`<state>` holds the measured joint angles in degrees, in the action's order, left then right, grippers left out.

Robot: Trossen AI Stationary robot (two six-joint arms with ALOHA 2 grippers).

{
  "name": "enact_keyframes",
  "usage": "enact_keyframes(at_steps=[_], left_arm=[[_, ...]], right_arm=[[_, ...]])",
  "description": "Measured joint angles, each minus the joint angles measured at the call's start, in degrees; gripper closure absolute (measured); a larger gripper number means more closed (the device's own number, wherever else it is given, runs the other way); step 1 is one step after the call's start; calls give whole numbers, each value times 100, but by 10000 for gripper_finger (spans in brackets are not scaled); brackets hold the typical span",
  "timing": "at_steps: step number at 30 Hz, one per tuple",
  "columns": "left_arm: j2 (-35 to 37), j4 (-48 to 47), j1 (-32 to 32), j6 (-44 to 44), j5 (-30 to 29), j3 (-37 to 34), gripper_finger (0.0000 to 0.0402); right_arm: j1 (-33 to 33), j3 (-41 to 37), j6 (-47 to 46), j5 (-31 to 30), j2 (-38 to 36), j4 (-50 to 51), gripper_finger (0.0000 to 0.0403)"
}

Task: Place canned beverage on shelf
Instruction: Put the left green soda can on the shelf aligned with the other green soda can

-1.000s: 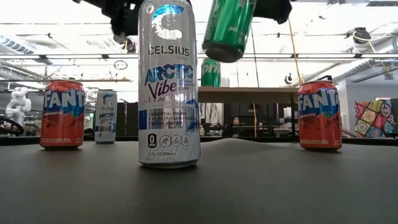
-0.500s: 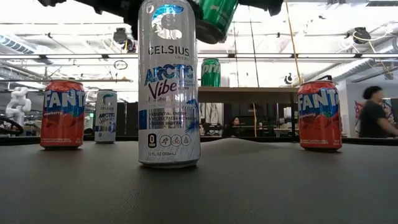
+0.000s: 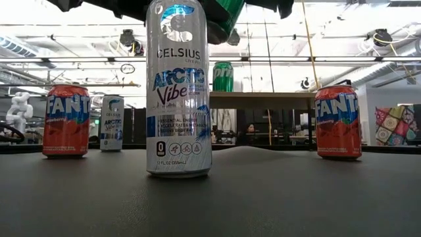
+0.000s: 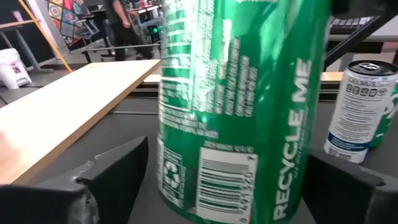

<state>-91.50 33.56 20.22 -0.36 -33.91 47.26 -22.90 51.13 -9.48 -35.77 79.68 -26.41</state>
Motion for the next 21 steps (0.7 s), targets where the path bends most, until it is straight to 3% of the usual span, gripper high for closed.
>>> enact_keyframes(at_steps=[7, 11, 15, 18, 21], left_arm=[[-2, 11, 5, -61, -29, -2, 122], [-4, 47, -2, -6, 144, -4, 125], [-7, 185, -2, 18, 873, -10, 125], [-6, 365, -35, 12, 1425, -11, 125], [-6, 427, -76, 22, 1752, -11, 125]], right_arm=[[2, 2, 88, 49, -2, 11, 106], [7, 4, 664, 254, -10, 94, 67], [-15, 4, 940, 827, -46, 161, 26], [-4, 7, 938, 1488, -48, -4, 14], [-4, 7, 935, 1655, -48, -31, 20]])
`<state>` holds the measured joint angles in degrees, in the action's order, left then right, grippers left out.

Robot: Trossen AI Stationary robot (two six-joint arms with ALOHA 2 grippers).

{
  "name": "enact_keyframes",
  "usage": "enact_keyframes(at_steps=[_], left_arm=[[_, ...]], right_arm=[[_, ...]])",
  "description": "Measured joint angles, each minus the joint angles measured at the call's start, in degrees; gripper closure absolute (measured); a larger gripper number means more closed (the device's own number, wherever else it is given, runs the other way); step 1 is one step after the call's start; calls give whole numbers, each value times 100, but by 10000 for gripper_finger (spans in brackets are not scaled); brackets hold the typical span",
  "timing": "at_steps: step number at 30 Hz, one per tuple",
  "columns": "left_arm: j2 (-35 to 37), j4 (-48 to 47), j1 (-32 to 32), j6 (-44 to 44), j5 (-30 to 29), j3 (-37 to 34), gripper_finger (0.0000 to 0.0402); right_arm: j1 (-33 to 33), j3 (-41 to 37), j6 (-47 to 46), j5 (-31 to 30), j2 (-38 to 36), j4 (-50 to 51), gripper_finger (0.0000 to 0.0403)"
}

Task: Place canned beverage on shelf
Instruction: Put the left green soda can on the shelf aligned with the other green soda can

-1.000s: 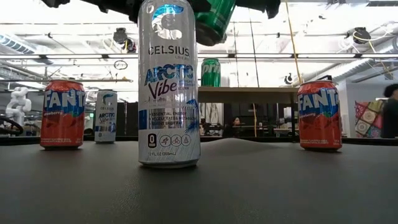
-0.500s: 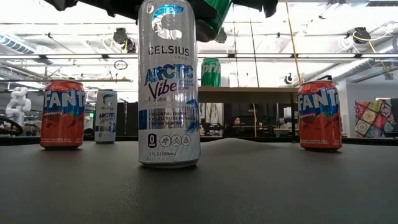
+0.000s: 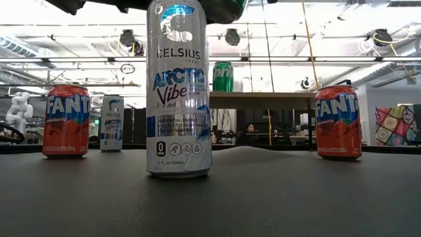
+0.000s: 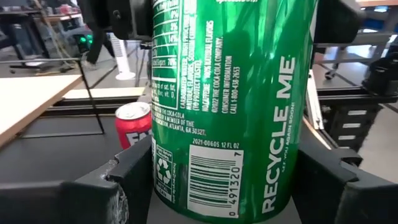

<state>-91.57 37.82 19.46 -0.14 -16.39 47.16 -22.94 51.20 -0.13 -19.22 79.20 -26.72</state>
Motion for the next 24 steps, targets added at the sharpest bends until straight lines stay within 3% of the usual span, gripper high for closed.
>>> enact_keyframes(at_steps=[10, 15, 24], left_arm=[[4, -78, 4, -24, 59, 2, 119], [76, -492, 4, -30, -256, 9, 91], [350, -1794, 4, -22, -1663, 7, 56]], right_arm=[[-11, 0, 162, -221, 2, -140, 117], [99, -4, 151, -386, -9, 38, 119], [613, -15, -137, -734, -439, 875, 118]])
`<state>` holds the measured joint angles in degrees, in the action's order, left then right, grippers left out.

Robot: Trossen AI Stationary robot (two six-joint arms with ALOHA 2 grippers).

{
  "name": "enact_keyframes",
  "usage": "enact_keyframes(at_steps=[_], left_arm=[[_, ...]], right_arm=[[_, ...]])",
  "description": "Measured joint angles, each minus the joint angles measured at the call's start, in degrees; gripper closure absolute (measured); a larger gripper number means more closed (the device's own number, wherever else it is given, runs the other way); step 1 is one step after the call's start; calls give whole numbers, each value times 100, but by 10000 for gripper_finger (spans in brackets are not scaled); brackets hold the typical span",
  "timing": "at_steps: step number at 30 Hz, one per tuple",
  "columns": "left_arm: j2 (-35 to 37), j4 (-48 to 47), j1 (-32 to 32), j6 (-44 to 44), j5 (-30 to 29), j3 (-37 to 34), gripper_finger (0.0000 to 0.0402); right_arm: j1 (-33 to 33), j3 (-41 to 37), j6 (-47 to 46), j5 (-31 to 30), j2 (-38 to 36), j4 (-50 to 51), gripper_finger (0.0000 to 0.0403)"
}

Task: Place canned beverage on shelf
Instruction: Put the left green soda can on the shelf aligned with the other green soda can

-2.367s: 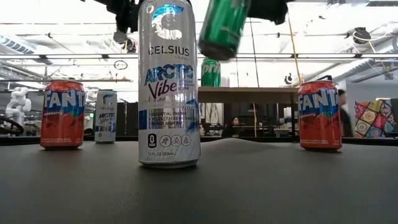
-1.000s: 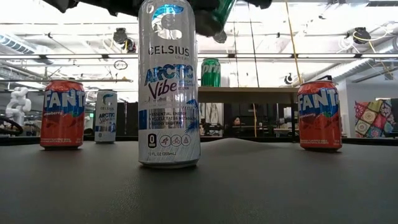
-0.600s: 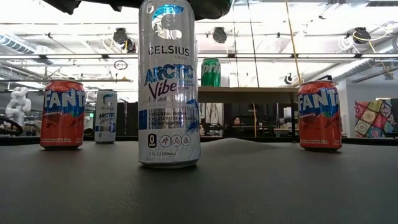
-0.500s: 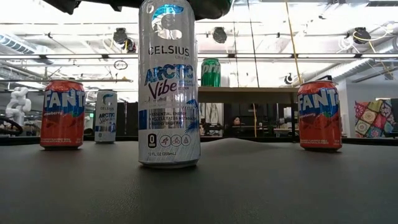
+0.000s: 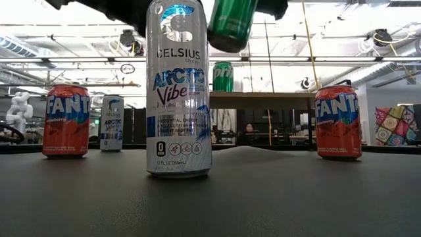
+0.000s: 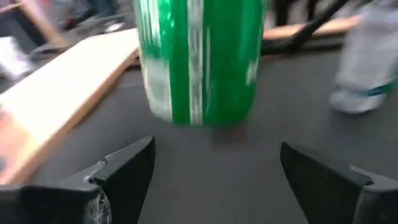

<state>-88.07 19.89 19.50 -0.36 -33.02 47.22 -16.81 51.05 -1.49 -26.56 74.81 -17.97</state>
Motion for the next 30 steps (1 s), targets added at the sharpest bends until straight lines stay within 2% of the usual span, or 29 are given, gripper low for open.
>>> enact_keyframes(at_steps=[3, 5, 8, 13, 24, 27, 30], left_arm=[[29, -324, -55, 144, -601, 0, 56], [118, -605, -87, 365, -893, -9, 55], [237, -858, -187, 617, -909, 0, 55], [299, -882, -311, 802, -946, -2, 54], [295, -1045, -341, 759, -946, -2, 54], [295, -1048, -341, 758, -946, -2, 54], [295, -1057, -341, 754, -946, -2, 54]], right_arm=[[368, 2, 73, 65, -298, 358, 118], [795, 151, 63, 365, -457, 892, 118], [1534, 576, -21, 836, -466, 1745, 117], [2454, 1343, 172, 1491, -197, 2458, 117], [4007, 1613, 291, 2853, 597, 2538, 115], [4293, 1613, 245, 3396, 841, 2292, 115], [4467, 1613, 249, 3584, 1015, 2008, 115]])
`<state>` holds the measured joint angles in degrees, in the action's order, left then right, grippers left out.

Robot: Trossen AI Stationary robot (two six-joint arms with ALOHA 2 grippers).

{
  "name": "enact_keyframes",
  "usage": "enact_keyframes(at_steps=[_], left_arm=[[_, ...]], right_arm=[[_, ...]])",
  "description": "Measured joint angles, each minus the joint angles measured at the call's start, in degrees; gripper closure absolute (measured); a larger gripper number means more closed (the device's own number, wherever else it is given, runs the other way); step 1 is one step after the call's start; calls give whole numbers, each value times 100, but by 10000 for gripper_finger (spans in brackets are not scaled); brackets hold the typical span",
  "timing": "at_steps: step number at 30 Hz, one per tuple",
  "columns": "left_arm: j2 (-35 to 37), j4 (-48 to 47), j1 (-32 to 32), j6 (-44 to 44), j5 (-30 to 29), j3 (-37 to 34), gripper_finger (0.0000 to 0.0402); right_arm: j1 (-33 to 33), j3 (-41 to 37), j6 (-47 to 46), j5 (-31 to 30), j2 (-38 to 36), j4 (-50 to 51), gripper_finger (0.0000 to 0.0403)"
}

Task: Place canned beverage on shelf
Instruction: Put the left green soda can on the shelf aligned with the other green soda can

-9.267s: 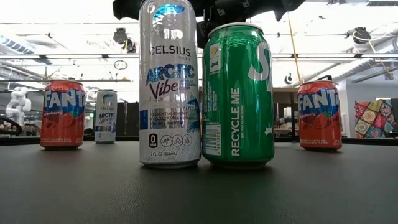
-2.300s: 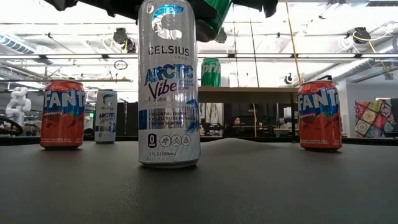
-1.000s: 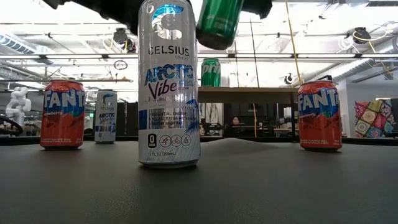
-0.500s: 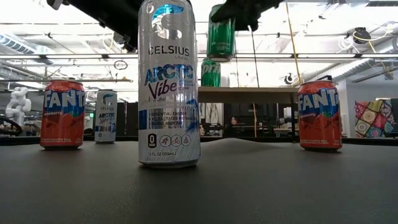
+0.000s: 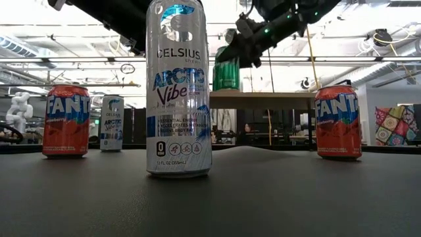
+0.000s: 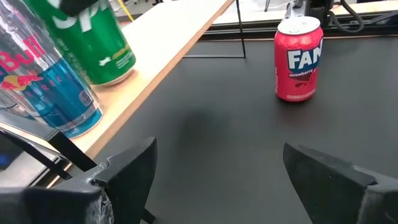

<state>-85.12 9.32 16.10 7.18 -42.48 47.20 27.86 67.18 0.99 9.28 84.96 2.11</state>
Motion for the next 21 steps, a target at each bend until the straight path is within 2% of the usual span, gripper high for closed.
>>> enact_keyframes(at_steps=[9, 14, 21], left_arm=[[-2, -58, -43, -5, 0, 0, 54], [-2, -85, -123, 0, 0, 0, 54], [-4, -85, -151, 2, 0, 0, 54]], right_arm=[[309, 17, 298, 50, 204, -292, 114], [469, 10, 288, 403, 217, -411, 113], [535, 9, 162, 436, 296, -459, 84]])
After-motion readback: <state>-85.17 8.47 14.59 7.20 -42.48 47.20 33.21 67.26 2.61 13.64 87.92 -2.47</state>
